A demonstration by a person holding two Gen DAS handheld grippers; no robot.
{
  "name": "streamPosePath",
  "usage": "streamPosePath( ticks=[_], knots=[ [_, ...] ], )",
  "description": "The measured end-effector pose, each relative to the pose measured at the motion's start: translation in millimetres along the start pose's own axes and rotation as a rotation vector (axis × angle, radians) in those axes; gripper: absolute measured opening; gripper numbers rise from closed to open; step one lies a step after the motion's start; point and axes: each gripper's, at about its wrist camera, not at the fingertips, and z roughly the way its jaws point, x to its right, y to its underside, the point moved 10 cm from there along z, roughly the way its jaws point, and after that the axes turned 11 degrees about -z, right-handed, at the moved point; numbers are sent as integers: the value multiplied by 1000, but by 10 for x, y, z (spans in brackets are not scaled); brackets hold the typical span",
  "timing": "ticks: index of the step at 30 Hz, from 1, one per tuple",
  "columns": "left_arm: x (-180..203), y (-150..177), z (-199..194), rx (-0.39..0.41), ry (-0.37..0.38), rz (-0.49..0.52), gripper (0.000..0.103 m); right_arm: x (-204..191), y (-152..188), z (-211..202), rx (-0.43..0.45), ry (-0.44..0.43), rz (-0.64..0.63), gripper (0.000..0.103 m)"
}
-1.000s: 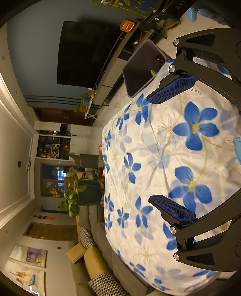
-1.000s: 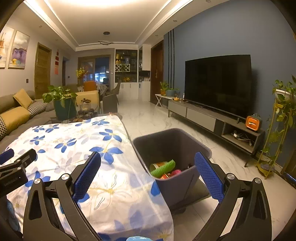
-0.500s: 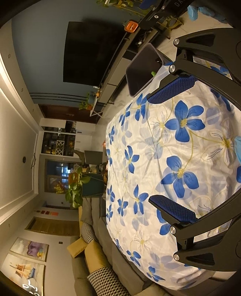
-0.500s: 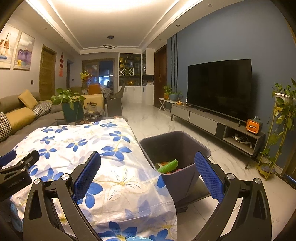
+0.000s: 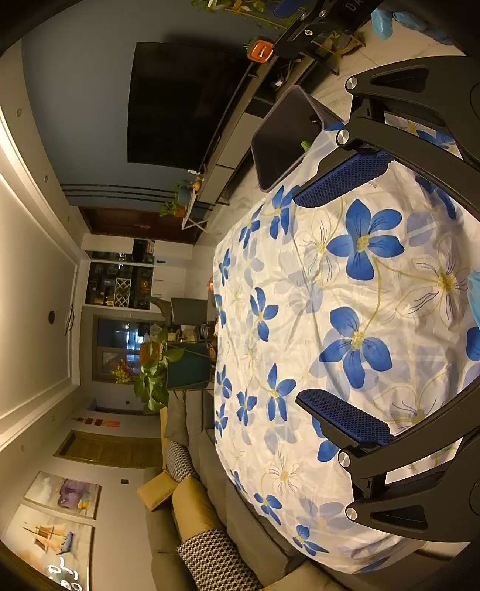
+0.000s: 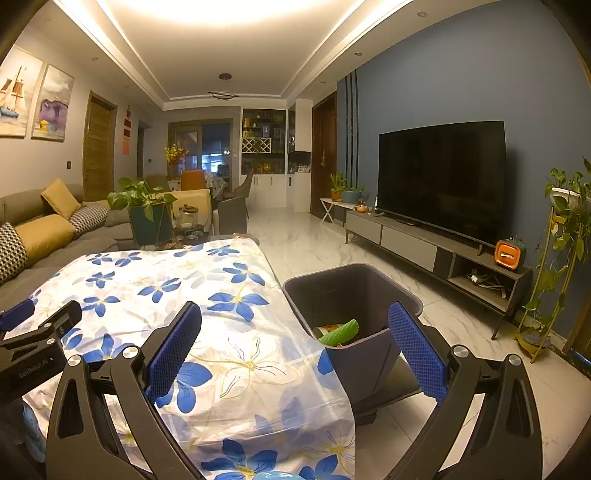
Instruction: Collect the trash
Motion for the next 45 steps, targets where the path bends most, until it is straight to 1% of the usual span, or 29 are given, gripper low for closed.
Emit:
streamPosePath(
  ticks=[15,23,35,43,44,45],
  knots=[
    [14,13,-15,-8,4,-5,97,-10,-21,-25,6,4,-1,97],
    [15,12,-15,-8,5,-4,97,16,-85,-35,13,8,-4,97],
    [20,15,-25,-7,4,-5,97,11,-77,-41,15,7,-2,97],
    [37,37,-44,-11,18,-2,97,13,-106,-43,20,7,-3,97],
    [52,45,-54,-10,24,3,96,11,-96,-46,20,6,-2,97],
    [71,51,-67,-6,25,14,92,16,-104,-41,19,6,-1,97]
  ],
)
